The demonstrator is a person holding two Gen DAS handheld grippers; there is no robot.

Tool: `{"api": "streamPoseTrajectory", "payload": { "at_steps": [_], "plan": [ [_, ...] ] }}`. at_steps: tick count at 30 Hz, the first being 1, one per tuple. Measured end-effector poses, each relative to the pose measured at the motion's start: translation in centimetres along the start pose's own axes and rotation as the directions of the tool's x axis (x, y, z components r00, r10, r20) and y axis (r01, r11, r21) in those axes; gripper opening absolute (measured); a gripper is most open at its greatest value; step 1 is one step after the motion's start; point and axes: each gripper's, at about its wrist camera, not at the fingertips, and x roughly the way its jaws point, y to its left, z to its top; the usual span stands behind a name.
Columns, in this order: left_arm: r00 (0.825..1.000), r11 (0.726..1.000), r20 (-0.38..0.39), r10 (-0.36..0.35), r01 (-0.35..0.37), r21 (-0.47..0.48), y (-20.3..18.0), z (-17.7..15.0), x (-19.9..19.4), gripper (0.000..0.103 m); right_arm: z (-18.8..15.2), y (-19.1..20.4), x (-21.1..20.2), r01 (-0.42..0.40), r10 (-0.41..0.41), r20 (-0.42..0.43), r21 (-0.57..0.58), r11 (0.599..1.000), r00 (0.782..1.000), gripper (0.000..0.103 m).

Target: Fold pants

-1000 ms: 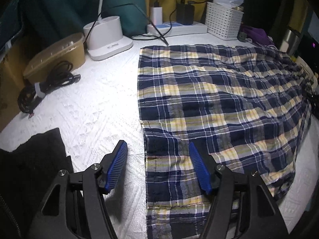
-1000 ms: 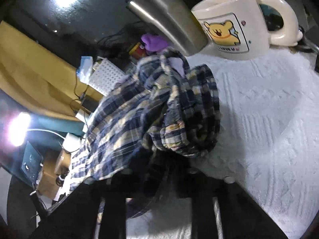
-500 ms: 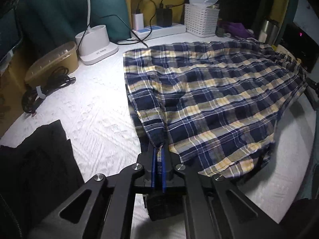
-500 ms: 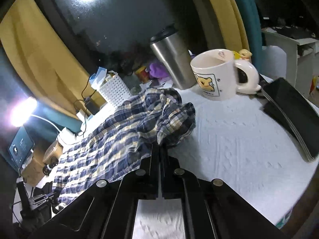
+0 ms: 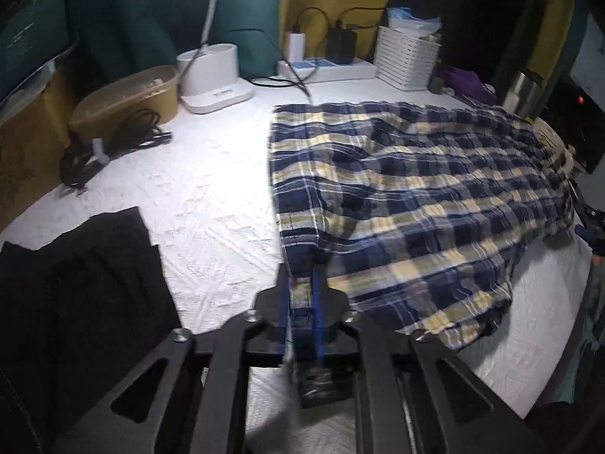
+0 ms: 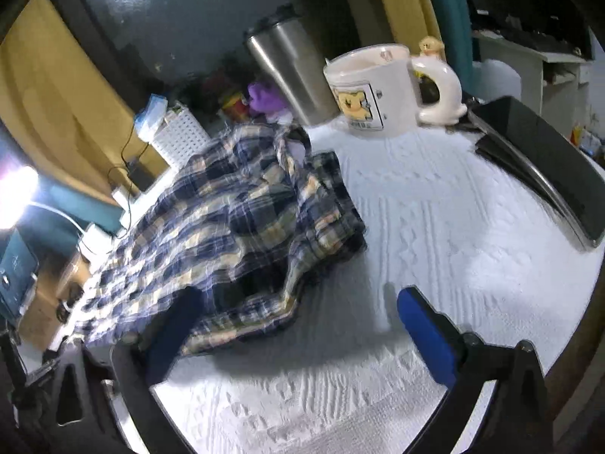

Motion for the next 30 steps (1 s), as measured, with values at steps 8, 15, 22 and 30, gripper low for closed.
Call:
{"api": "streamPoseTrajectory", "payload": {
  "at_steps": [8, 15, 22, 30],
  "plan": [
    [1.0, 0.998, 0.023, 0.008, -0.006, -0.068, 2.0, 1.2, 0.0, 0.044, 1.7, 0.1, 3.2, -0.048, 0.048, -0.002, 0.04, 0.998, 0.999, 0.103],
    [0.999, 0.996, -0.017, -0.03, 0.028, -0.082, 2.0, 2.2, 3.2, 0.065, 4.5, 0.3, 5.9, -0.105, 0.103, 0.021, 0.102, 0.989, 0.994, 0.102],
    [1.0, 1.0, -0.023, -0.012, 0.011, -0.011, 0.0, 3.0, 5.3, 0.072, 5.1, 0.4, 8.1, -0.165, 0.17, -0.026, 0.143, 0.976, 0.985, 0.032],
    [0.998, 0.996, -0.053, -0.026, 0.03, 0.081, -1.9, 2.8, 4.3, 0.003, 4.3, 1.6, 2.8, -0.088, 0.087, 0.034, 0.017, 0.996, 0.996, 0.026]
  ]
}}
